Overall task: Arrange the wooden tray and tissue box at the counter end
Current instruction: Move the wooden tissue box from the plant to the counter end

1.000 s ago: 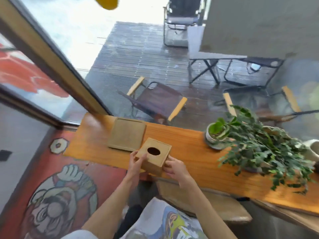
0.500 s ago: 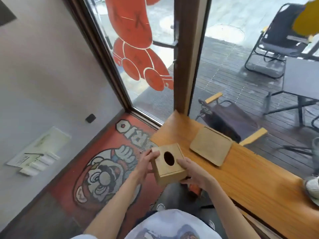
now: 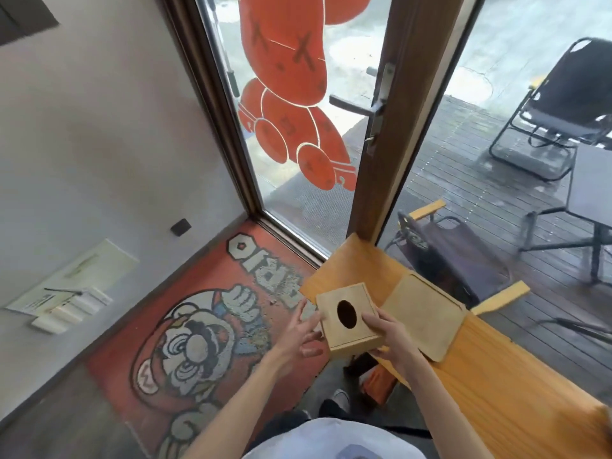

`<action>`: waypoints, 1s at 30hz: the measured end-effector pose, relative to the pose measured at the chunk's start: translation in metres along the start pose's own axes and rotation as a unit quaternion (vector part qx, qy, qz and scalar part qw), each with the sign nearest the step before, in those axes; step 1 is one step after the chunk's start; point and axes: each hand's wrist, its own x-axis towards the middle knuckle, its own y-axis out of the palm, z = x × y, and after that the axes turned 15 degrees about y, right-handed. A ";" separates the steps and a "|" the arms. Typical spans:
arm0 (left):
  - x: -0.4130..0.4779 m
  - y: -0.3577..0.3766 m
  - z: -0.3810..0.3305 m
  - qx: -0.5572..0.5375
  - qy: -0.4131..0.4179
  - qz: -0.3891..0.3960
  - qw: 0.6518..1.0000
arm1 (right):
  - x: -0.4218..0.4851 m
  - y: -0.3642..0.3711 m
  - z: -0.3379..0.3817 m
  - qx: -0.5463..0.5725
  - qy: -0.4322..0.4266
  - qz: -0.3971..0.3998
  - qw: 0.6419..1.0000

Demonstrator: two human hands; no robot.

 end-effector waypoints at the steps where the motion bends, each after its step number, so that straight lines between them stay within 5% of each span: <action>1: 0.004 -0.002 -0.004 0.035 0.019 -0.007 0.999 | 0.003 -0.002 0.005 -0.018 -0.003 0.009 1.000; 4: 0.021 -0.010 -0.026 0.187 0.065 0.008 0.980 | 0.009 -0.005 0.024 -0.094 -0.019 0.029 0.995; 9: 0.055 -0.016 -0.070 0.353 0.074 0.178 0.916 | 0.027 0.003 0.076 -0.280 -0.073 0.029 0.957; 15: 0.118 -0.023 -0.088 0.229 -0.079 0.319 0.916 | 0.058 0.020 0.140 -0.422 -0.041 0.079 0.902; 19: 0.153 -0.033 -0.087 0.169 -0.072 0.285 0.941 | 0.078 0.021 0.157 -0.329 -0.004 0.102 0.939; 25: 0.185 -0.053 -0.065 0.023 -0.064 0.158 0.985 | 0.113 0.053 0.120 -0.047 -0.032 -0.180 0.982; 30: 0.204 -0.055 -0.045 0.040 -0.052 0.143 0.988 | 0.133 0.090 0.070 0.218 0.061 -0.046 0.973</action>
